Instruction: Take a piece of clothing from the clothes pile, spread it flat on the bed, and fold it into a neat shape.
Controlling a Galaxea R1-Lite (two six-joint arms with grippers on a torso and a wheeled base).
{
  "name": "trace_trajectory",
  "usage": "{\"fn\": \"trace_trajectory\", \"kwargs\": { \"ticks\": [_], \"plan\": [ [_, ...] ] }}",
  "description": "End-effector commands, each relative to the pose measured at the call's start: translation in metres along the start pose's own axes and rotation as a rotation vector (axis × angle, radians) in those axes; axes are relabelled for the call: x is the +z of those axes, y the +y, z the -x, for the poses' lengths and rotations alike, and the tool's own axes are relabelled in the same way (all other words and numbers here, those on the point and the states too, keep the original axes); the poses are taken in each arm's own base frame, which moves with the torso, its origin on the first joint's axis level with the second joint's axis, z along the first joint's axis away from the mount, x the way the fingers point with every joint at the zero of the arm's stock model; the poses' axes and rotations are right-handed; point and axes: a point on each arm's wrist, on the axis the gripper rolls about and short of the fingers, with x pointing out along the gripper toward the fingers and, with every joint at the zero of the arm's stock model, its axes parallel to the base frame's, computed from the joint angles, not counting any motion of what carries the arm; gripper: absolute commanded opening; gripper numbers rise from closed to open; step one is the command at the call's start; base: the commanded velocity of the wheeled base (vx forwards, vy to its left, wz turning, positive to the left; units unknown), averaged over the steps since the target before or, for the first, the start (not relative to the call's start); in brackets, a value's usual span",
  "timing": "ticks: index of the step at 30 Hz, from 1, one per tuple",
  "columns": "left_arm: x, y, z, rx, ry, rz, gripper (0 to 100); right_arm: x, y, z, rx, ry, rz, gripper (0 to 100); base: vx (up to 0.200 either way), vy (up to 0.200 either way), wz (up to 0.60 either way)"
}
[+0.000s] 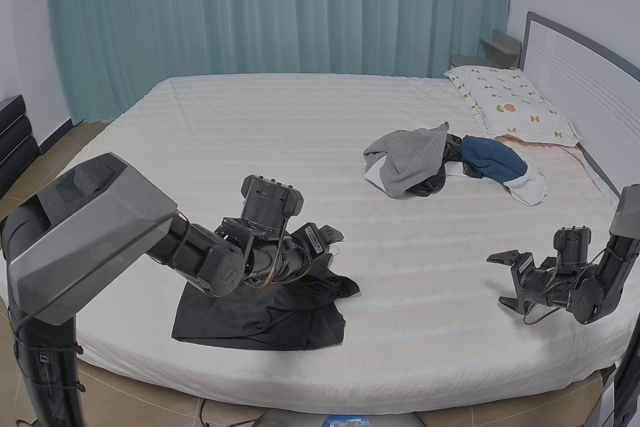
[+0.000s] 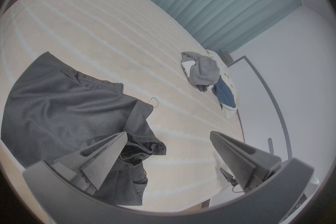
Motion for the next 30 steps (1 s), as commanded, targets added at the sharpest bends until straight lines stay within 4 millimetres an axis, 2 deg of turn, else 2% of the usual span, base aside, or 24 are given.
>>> {"fn": "trace_trajectory", "kwargs": {
  "ticks": [1,3,4,6,8,9,13,17,20,27,30],
  "plan": [
    [0.017,0.005,0.036,-0.009,-0.048,0.054,100,-0.002,-0.001,0.0,-0.005,0.006,0.012,100,0.0,0.0,0.0],
    [0.024,0.02,0.045,0.011,-0.049,0.093,100,-0.005,0.0,0.0,-0.006,0.014,0.035,100,0.0,0.0,0.0],
    [0.024,0.02,0.045,0.011,-0.049,0.093,100,-0.005,0.0,0.0,-0.006,0.014,0.035,100,0.0,0.0,0.0],
    [0.035,0.043,0.054,-0.003,-0.018,0.185,100,-0.014,0.002,-0.001,-0.007,0.035,0.081,100,0.0,0.0,0.0],
    [0.039,0.054,0.06,-0.011,-0.006,0.241,100,-0.019,0.003,-0.001,0.0,0.043,0.102,100,0.0,0.0,0.0],
    [0.043,0.069,0.067,-0.02,0.002,0.299,100,-0.024,0.006,0.001,0.017,0.049,0.123,100,0.0,0.0,0.0],
    [0.045,0.104,0.074,-0.062,-0.009,0.352,100,-0.036,0.016,0.003,0.061,0.047,0.173,100,0.0,0.2,0.0],
    [0.052,0.122,0.081,-0.096,-0.062,0.387,100,-0.05,0.025,-0.001,0.059,0.04,0.224,100,0.0,0.2,0.0],
    [0.056,0.136,0.079,-0.092,-0.05,0.413,100,-0.064,0.032,-0.007,0.069,0.057,0.265,100,0.0,0.2,0.0],
    [0.065,0.162,0.064,-0.067,-0.068,0.441,100,-0.077,0.075,-0.027,0.112,0.105,0.384,100,0.0,0.2,0.0],
    [0.067,0.164,0.063,-0.072,-0.079,0.439,100,-0.083,0.084,-0.034,0.125,0.122,0.416,100,0.0,0.2,0.0]
  ]
}}
